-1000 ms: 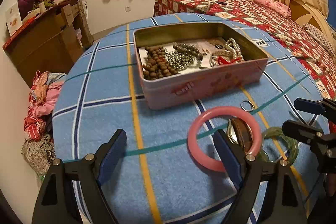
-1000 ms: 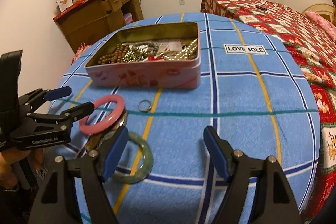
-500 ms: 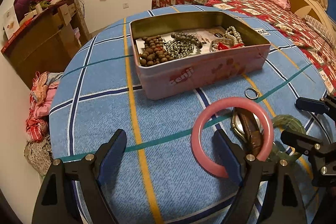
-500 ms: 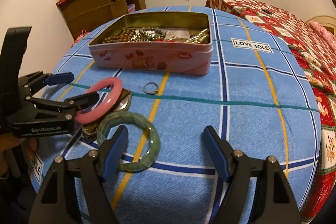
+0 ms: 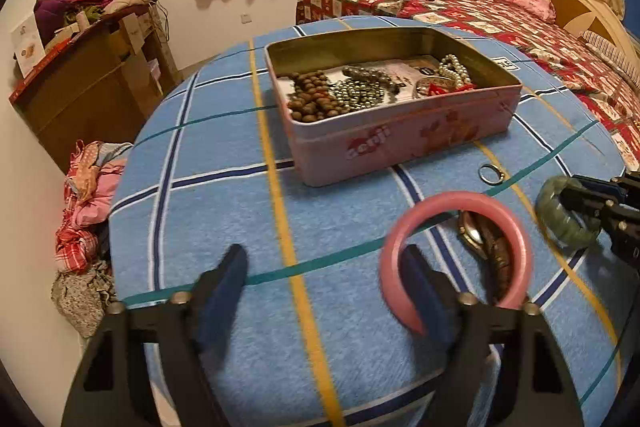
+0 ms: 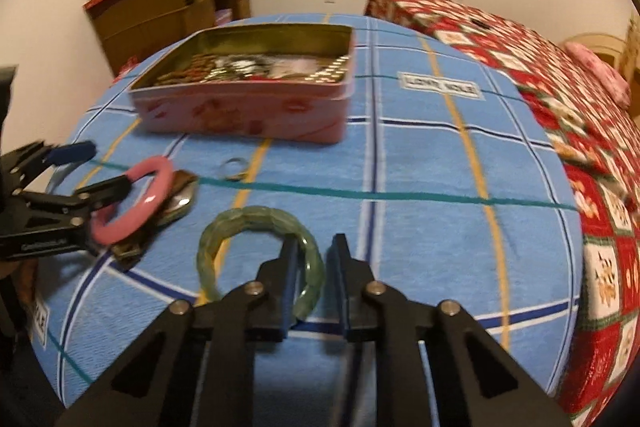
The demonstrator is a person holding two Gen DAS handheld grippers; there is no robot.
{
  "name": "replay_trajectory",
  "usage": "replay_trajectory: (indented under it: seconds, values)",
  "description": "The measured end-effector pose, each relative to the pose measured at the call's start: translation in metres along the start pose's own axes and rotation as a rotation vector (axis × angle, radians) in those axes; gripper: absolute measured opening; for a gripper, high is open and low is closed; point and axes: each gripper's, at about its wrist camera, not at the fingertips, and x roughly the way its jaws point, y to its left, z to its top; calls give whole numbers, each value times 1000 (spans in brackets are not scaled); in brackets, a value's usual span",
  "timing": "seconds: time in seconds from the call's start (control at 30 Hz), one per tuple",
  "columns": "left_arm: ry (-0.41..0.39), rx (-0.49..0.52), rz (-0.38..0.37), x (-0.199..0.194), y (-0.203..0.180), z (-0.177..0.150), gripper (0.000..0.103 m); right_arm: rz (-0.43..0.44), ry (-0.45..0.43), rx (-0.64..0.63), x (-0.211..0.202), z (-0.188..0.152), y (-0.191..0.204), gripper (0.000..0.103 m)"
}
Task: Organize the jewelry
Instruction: 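Grasp the pink bangle with the left tool while the right tool grasps the jade bangle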
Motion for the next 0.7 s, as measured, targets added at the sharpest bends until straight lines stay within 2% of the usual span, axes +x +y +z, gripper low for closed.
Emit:
replay_trajectory:
  seconds: [0.1,0.17,0.3,0.43,0.7]
  values:
    - [2,4,-15,-1,1,-1,60,-4,-2,-5,-1,-1,0,16]
    - [1,7,-31,-3,-1,-1,48,-2,-8,-13,-1,-2,4,16]
    - [3,3,-85,-4,-5,-1,35,18,-15,-17,-1,-2,9,16]
    - [-2,-3,-119,-5,-5,-2,11,37,-19,-15,-1,-3,10,16]
    - [-18,-16,-144,-12,-7,-3,9,89,-29,-3,-4,-6,12,13]
